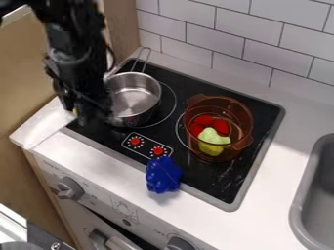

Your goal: Enlever un couteau vers le coté gauche d' une marmite

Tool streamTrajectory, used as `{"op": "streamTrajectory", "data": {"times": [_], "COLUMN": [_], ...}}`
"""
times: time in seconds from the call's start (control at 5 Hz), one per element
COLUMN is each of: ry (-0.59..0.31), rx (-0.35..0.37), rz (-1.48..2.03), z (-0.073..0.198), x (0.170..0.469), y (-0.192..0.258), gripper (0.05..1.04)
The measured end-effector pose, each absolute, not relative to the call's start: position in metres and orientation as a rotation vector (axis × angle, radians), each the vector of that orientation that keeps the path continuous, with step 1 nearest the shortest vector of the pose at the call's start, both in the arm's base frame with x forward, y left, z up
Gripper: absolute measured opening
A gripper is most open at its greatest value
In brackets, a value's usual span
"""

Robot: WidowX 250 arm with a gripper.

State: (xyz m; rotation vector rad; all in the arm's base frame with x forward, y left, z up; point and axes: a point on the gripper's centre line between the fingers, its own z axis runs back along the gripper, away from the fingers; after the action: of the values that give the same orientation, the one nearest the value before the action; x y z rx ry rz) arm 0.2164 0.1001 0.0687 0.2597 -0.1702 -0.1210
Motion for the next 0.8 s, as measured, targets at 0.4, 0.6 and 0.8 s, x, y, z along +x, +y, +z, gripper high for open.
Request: {"op": "streamTrajectory", "data": {"times": [0.4, 0.6, 0.8], "ry": [-0.202, -0.212, -0.238], "rx": [0.261, 0.248, 0.233], "rz": [-0.139, -0.130, -0.121], "z": [0.046, 0.029, 0.017], "x": [0.213, 0.207, 0.203], "y": [0.123, 0.125, 0.126], "gripper": [0.306, 0.306, 0.306]}}
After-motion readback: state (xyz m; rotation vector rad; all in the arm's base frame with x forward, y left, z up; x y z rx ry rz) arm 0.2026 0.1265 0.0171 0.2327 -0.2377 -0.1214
